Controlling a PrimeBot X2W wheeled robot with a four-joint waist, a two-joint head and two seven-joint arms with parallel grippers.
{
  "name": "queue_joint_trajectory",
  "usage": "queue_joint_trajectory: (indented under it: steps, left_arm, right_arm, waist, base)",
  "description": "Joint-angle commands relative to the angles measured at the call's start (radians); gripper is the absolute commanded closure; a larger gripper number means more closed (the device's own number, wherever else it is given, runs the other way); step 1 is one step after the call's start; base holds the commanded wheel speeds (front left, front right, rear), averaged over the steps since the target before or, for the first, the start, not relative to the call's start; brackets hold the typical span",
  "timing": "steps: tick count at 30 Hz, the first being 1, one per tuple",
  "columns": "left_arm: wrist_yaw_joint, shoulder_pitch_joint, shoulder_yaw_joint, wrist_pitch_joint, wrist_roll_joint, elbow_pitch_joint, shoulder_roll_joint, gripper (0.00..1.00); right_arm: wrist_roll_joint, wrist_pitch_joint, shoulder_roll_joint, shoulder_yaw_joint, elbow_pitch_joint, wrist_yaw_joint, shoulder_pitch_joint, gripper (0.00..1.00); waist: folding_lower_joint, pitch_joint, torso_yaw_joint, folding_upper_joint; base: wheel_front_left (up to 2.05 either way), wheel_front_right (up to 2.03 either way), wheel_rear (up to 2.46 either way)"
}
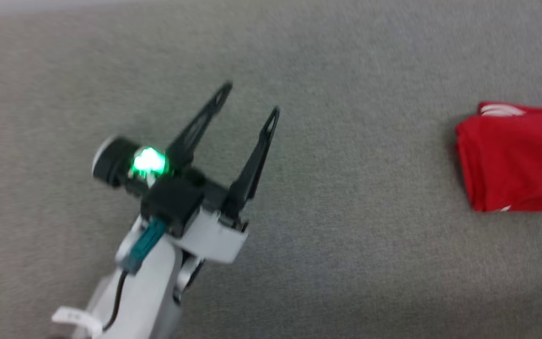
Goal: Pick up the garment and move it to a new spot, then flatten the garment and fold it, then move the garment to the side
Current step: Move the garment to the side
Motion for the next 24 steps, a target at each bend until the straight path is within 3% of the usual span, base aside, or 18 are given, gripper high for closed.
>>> queue_joint_trajectory:
  steps: [1,12,24]
  left_arm:
    - [-0.002,-0.036,-0.013,0.001,-0.005,0.01,0.01,0.0]
    - [-0.002,-0.299,-0.164,0.001,-0.027,0.093,0.109,0.0]
    - [-0.002,-0.389,-0.202,0.001,-0.042,0.106,0.149,0.0]
  right_arm:
    - [0.004,-0.022,-0.005,-0.008,0.013,-0.002,-0.028,1.0]
    - [-0.064,-0.182,0.013,0.003,0.2,-0.002,-0.215,1.0]
    - [-0.215,-0.399,0.058,0.086,0.454,-0.002,-0.425,1.0]
  waist:
    - [0.0,0.088,-0.07,0.0]
    - [0.0,0.219,-0.126,0.0]
    - [0.0,0.286,-0.126,0.0]
  base:
    - [0.0,0.0,0.0]
    - [0.0,0.0,0.0]
    - [0.0,0.0,0.0]
